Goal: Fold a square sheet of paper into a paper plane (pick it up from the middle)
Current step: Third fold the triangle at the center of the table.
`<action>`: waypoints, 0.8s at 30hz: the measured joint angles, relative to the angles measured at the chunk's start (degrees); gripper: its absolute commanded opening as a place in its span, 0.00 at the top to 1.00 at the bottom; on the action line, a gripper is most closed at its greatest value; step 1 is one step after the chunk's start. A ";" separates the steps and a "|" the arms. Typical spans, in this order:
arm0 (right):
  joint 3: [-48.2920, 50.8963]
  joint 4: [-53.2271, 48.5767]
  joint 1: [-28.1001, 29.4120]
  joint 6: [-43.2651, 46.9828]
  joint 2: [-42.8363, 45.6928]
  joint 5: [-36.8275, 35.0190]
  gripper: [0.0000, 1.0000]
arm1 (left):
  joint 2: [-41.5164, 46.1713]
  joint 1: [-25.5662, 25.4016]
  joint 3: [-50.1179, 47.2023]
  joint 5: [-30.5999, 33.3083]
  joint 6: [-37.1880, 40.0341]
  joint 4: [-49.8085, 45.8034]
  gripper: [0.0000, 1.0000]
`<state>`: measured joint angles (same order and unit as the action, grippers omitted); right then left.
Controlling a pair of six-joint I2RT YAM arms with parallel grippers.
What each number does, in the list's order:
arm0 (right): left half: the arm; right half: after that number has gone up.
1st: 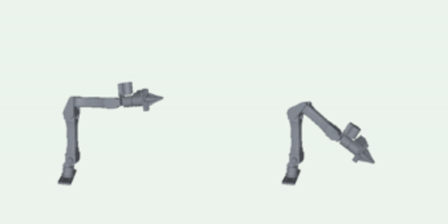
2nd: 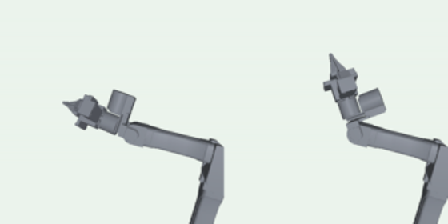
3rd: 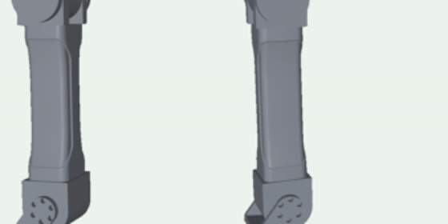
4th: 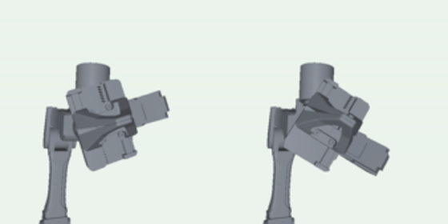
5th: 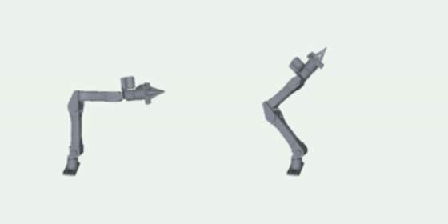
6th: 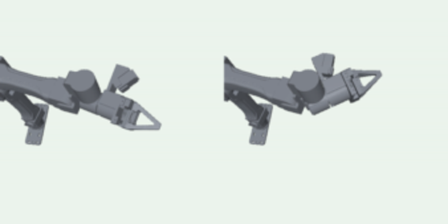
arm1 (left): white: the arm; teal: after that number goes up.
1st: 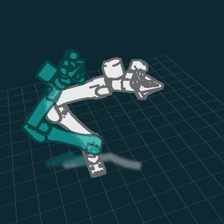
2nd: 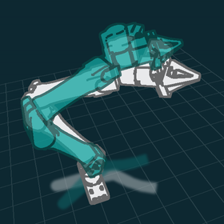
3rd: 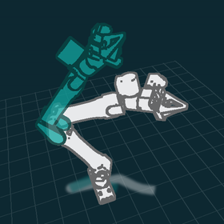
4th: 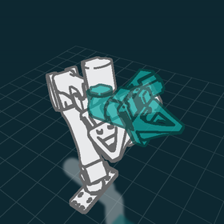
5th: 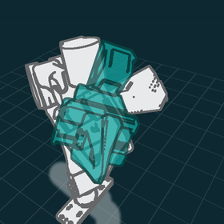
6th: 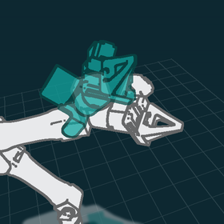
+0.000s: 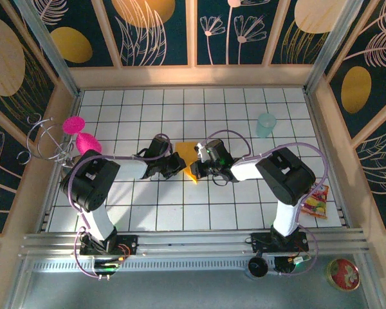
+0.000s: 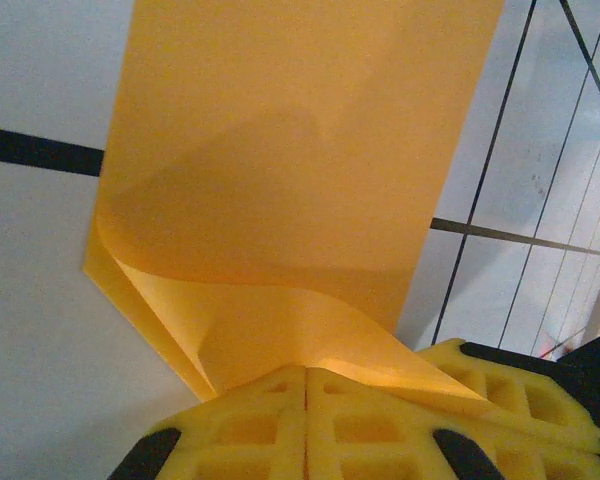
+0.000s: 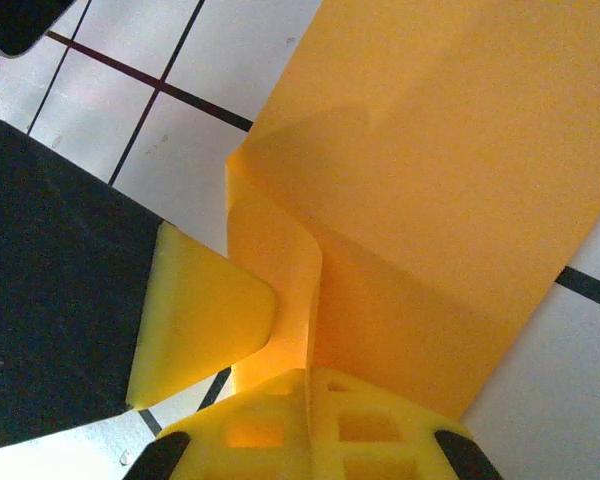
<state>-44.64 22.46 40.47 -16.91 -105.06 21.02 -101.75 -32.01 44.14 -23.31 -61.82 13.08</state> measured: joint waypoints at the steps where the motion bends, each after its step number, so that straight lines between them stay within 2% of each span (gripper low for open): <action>1: 0.00 0.00 0.00 0.00 0.00 0.00 1.00 | 0.00 0.00 0.00 0.02 0.00 0.00 0.93; 12: 0.00 0.00 0.00 -0.02 0.00 -0.02 0.99 | -0.70 0.00 0.00 0.66 0.00 0.00 0.94; 19: -0.02 -0.46 -0.57 -2.03 0.13 0.04 0.83 | -1.05 -0.26 0.00 1.33 0.00 0.04 0.95; 24: -0.24 -3.54 -3.13 -5.18 2.86 -0.83 0.73 | -1.09 -0.26 0.00 1.36 0.00 0.02 0.95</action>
<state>-44.88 18.92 37.34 -22.09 -102.19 20.18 -102.85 -32.27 44.14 -21.96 -61.82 13.10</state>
